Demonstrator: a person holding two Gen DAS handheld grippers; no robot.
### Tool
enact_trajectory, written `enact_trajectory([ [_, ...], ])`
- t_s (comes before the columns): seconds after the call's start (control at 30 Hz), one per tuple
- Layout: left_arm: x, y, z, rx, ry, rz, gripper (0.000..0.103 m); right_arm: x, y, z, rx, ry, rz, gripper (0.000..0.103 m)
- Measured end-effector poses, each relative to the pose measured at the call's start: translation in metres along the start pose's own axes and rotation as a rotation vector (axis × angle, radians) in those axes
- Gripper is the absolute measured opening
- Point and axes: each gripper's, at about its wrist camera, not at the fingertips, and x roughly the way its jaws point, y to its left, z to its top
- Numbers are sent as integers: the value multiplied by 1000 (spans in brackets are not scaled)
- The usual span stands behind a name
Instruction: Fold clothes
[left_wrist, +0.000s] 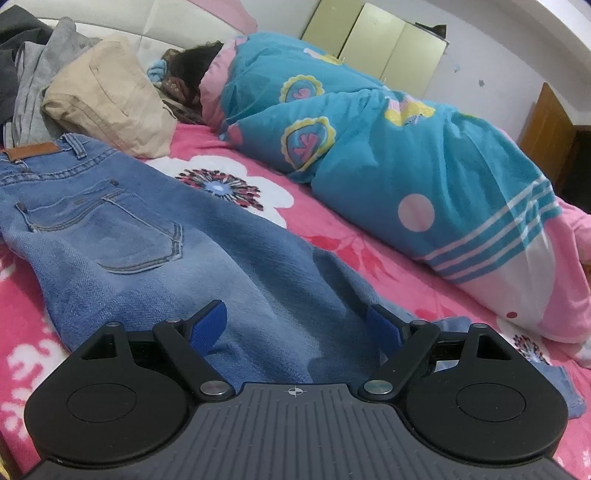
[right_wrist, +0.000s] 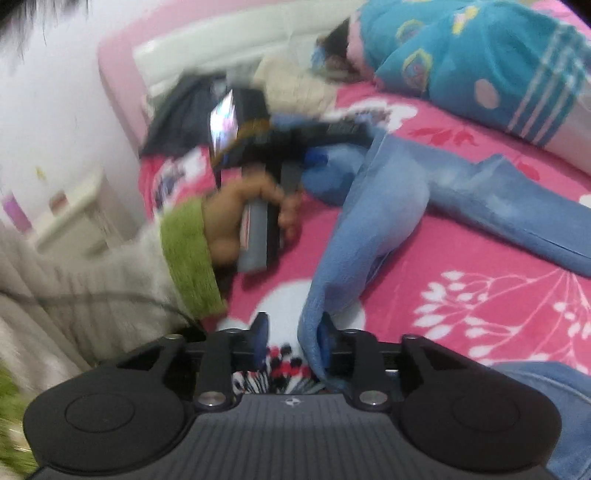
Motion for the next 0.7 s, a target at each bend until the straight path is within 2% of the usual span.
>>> enact_trajectory([
  [0.07, 1, 0, 0, -3, 1, 3, 84, -19, -18, 2, 84, -76, 36, 48],
  [0.13, 1, 0, 2, -10, 5, 2, 84, -39, -48, 2, 202, -169, 14, 57],
  [0.17, 1, 1, 2, -13, 6, 0, 84, -48, -67, 0, 272, -216, -24, 61],
  [0.23, 0, 2, 2, -17, 8, -3, 84, -64, -110, -4, 434, -302, -133, 62],
  [0.43, 1, 1, 1, -3, 8, 1, 84, -88, -224, -30, 864, -475, -358, 62],
  [0.53, 4, -2, -2, 24, 4, 17, 86, -99, -280, -43, 1077, -556, -467, 56],
  [0.6, 6, -4, -4, 42, 1, 29, 86, -106, -318, -52, 1219, -609, -539, 45],
  [0.63, 6, -4, -4, 43, -2, 30, 86, -106, -327, -53, 1246, -619, -558, 39],
  [0.7, 6, -4, -4, 37, -6, 31, 86, -100, -331, -49, 1237, -612, -568, 4],
])
